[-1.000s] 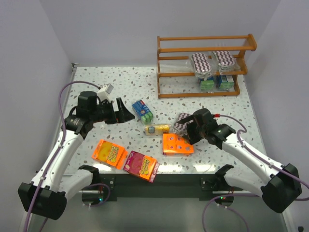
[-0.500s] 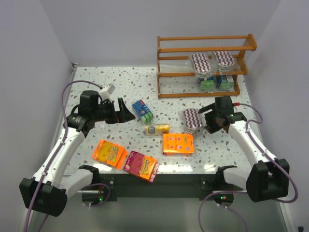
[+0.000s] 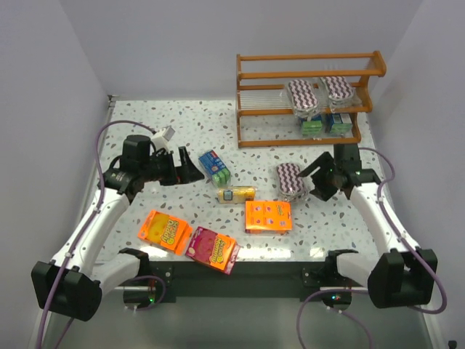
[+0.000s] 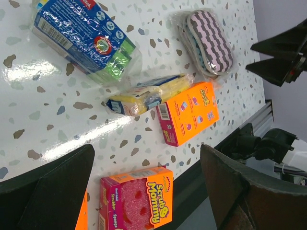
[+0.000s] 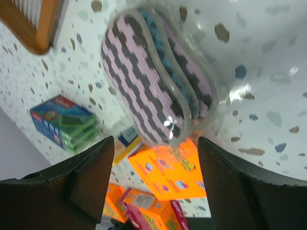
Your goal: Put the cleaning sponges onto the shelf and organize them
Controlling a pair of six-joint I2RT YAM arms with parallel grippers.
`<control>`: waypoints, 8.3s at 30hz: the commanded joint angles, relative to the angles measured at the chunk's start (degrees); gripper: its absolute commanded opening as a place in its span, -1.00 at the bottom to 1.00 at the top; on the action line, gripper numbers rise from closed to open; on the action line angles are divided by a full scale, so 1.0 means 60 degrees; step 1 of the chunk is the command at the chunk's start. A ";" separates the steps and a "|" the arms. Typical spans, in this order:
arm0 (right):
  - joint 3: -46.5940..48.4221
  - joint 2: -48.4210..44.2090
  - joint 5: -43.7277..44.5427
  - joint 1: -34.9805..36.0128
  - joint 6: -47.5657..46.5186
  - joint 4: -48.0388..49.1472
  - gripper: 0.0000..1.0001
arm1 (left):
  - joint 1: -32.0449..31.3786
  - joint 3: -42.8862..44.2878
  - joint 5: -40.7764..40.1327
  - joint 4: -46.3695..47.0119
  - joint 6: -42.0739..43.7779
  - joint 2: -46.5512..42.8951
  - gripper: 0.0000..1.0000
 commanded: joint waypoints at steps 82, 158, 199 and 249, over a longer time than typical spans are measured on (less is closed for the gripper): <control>0.1555 -0.0878 -0.3593 0.0093 0.1387 0.2426 -1.00 | -0.0028 0.0316 0.0391 0.1013 -0.0096 0.0582 0.95; 0.4341 0.2231 0.1461 0.1955 0.1333 0.2976 -0.15 | 0.0045 0.0756 0.0200 0.1085 -0.0360 0.0846 0.96; 0.7316 0.6568 0.0456 0.0166 -0.1688 0.1504 -1.00 | 0.0045 0.0580 -0.0034 0.0984 -0.0492 0.0714 0.96; 0.1865 0.1982 0.2384 0.7022 -0.9683 0.0070 0.37 | 0.0074 -0.0196 -0.0167 0.1320 -0.0447 0.0509 0.98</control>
